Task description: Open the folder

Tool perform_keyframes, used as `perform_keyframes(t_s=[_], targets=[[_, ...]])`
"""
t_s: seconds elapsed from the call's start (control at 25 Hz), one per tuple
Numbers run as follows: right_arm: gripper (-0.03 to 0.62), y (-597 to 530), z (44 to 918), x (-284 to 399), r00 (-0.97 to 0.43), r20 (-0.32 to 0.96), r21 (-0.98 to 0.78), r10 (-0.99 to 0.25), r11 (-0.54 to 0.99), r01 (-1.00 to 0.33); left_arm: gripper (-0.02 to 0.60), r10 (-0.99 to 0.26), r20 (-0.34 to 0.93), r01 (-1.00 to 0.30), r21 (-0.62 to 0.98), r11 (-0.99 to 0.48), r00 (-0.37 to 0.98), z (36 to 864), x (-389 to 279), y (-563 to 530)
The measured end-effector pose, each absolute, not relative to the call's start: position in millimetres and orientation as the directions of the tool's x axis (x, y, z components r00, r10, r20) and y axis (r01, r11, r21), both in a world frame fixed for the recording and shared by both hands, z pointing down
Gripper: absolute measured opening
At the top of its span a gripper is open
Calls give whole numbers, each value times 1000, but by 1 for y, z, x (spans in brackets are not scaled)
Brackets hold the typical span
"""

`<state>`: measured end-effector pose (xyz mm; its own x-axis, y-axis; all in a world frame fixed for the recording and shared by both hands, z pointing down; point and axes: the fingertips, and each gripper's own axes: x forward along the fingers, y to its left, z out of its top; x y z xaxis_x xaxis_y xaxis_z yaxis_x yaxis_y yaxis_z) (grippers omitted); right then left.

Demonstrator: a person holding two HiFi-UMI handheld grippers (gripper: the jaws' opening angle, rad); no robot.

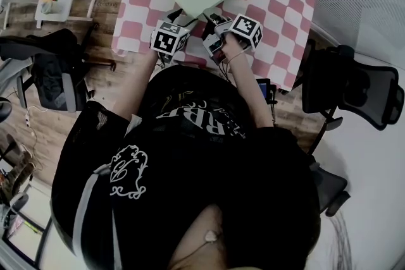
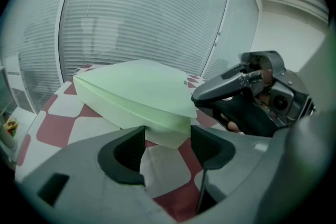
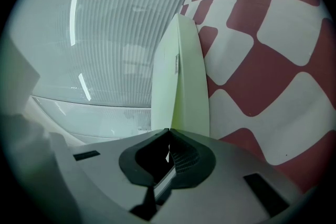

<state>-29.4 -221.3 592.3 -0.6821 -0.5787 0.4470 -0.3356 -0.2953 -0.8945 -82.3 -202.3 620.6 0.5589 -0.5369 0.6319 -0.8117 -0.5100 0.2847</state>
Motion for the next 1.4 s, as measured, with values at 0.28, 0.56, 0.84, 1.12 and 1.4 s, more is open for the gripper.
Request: perform_keyframes(t_s=[0.28, 0.56, 0.84, 1.12, 1.4], targets=[[11, -224, 586, -33, -696, 411, -911, -589, -283, -299, 281, -512, 615, -798, 419, -432, 600, 630, -82, -203], [11, -233, 577, -35, -706, 384, -923, -595, -266, -277, 278, -483, 608, -776, 488, -398, 630, 632, -81, -208], [12, -242, 563, -39, -714, 361, -933, -600, -237, -272, 268, -469, 606, -766, 529, -366, 643, 633, -79, -210], [12, -255, 552, -44, -718, 336, -942, -610, -226, -248, 268, -465, 604, -762, 537, -363, 647, 633, -79, -219], [11, -267, 539, -51, -742, 275, -962, -612, -178, -209, 219, -418, 679, -791, 443, -422, 603, 644, -76, -222]])
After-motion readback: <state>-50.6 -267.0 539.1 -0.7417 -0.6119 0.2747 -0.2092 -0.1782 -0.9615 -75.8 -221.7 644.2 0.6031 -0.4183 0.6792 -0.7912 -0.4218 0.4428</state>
